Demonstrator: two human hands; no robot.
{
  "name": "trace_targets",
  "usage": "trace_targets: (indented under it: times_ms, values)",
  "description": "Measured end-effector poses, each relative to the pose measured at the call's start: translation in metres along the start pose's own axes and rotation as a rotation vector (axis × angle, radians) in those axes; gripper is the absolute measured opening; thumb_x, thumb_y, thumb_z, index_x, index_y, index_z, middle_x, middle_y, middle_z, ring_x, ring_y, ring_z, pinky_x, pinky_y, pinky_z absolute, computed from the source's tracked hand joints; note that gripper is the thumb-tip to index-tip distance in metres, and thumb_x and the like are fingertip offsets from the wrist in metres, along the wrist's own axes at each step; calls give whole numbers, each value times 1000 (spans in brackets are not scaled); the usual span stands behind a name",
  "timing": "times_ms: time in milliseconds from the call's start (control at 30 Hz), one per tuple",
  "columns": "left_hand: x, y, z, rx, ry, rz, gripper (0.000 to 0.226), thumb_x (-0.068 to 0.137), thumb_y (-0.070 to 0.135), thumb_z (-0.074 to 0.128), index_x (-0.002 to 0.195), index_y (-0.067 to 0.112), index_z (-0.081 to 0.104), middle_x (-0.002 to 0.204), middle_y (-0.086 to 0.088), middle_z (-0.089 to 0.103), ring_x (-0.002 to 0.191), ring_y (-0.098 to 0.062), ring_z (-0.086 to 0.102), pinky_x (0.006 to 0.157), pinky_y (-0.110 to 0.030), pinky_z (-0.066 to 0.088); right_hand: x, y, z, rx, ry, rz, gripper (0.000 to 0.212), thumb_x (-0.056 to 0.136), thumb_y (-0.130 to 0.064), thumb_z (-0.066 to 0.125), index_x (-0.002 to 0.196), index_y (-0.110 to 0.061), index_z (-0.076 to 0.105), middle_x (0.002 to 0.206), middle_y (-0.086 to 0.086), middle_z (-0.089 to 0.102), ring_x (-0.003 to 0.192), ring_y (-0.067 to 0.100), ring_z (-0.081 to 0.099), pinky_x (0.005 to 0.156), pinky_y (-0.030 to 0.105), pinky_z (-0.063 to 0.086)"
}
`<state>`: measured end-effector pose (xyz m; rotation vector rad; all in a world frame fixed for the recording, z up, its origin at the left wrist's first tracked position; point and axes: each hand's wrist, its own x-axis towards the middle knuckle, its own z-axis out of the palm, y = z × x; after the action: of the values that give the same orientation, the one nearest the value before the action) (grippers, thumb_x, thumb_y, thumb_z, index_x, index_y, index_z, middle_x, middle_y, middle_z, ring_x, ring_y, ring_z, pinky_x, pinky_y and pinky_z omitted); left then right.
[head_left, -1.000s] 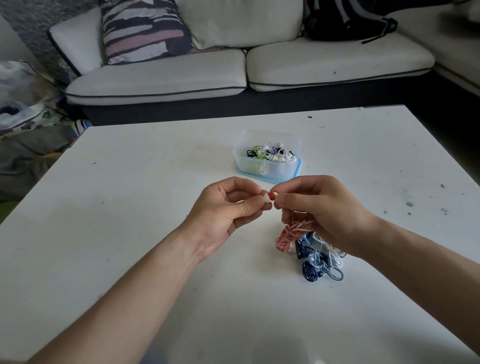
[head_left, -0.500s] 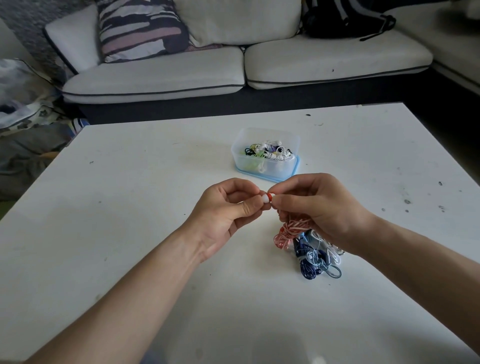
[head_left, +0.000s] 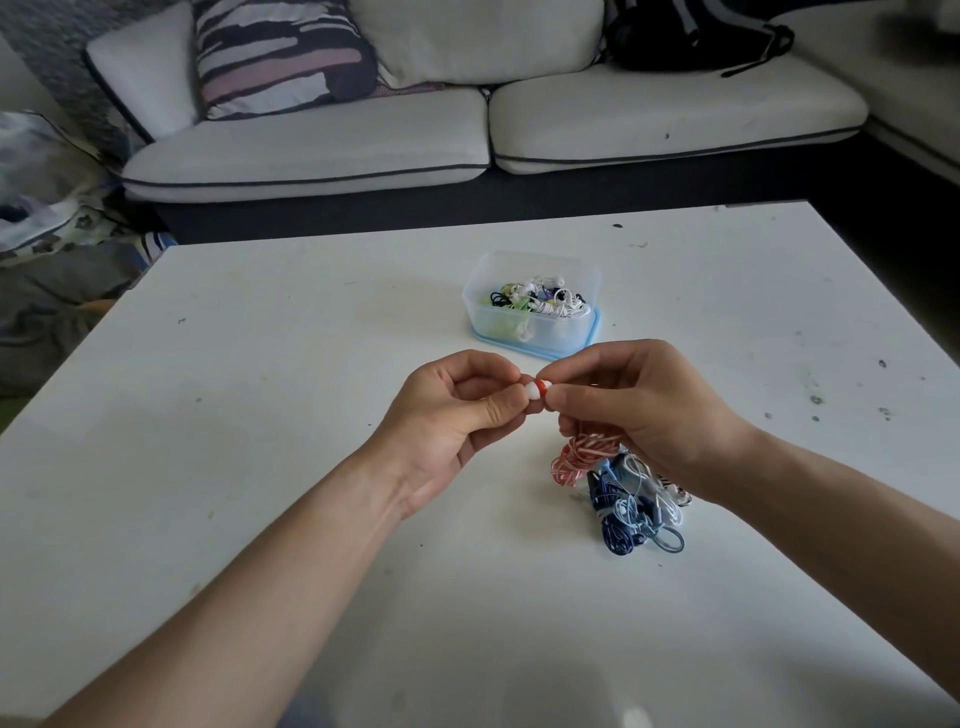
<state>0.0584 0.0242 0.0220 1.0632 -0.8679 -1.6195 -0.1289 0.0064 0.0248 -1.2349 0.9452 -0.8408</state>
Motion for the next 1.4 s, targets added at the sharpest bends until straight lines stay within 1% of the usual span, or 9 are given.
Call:
trace_targets:
  times_ms: [133,300,400,633,833,1000,1167,1267,1400]
  values:
    - [0,-1,0,30,22,18,19,62,3,73,78,9,64,81,-11,74,73,-19,73,66,-20,57,-1,2,1,-66,45,-29,6,83,-4,76,89,-5,77,70,11,71,63,19,61,60,29,51]
    - [1,0,2,-62,-4,-12,18,67,-2,66,82,7,62,78,-8,74,71,-17,73,62,-18,56,-1,-2,0,22,2,-9,19,70,-19,79,86,-9,79,86,21,74,66,21,61,63,29,52]
    - [1,0,2,-62,-14,-11,17,68,-3,66,81,8,62,78,-8,74,72,-17,73,62,-18,56,1,-1,-2,65,-30,5,18,70,-16,78,86,-8,79,86,18,75,65,20,60,63,28,52]
    - [1,-2,3,-7,27,22,18,67,-1,68,82,7,62,79,-9,75,73,-18,73,64,-19,56,-2,0,0,-84,60,-78,5,82,-4,78,87,-7,77,72,15,70,62,20,61,61,30,51]
    - [2,-4,3,37,61,21,16,76,-8,68,82,6,63,81,-11,75,74,-20,73,68,-21,57,-3,0,3,-176,107,-86,5,82,-9,79,83,-13,76,78,21,73,64,26,63,63,34,57]
    - [2,-7,5,53,101,16,17,74,-8,70,80,6,61,82,-13,74,74,-22,73,67,-22,57,-1,3,2,-269,147,-78,7,80,-13,81,84,-15,75,74,12,75,64,26,66,62,34,57]
    - [2,-11,8,75,135,25,20,66,0,76,78,6,62,84,-16,74,76,-24,74,67,-22,56,0,6,0,-368,176,-96,8,81,-13,81,83,-16,74,62,-2,71,50,13,58,51,20,46]
    - [2,-13,9,98,162,22,18,68,-2,76,77,6,62,86,-18,73,76,-25,74,67,-21,56,0,8,1,-445,194,-111,8,82,-11,80,82,-16,73,52,-9,64,44,17,60,46,15,43]
    - [2,-16,10,98,194,7,18,74,-8,73,77,5,62,84,-18,73,74,-25,74,67,-21,56,-1,11,2,-528,201,-140,10,82,-12,79,81,-18,71,54,-4,67,46,17,63,47,14,45]
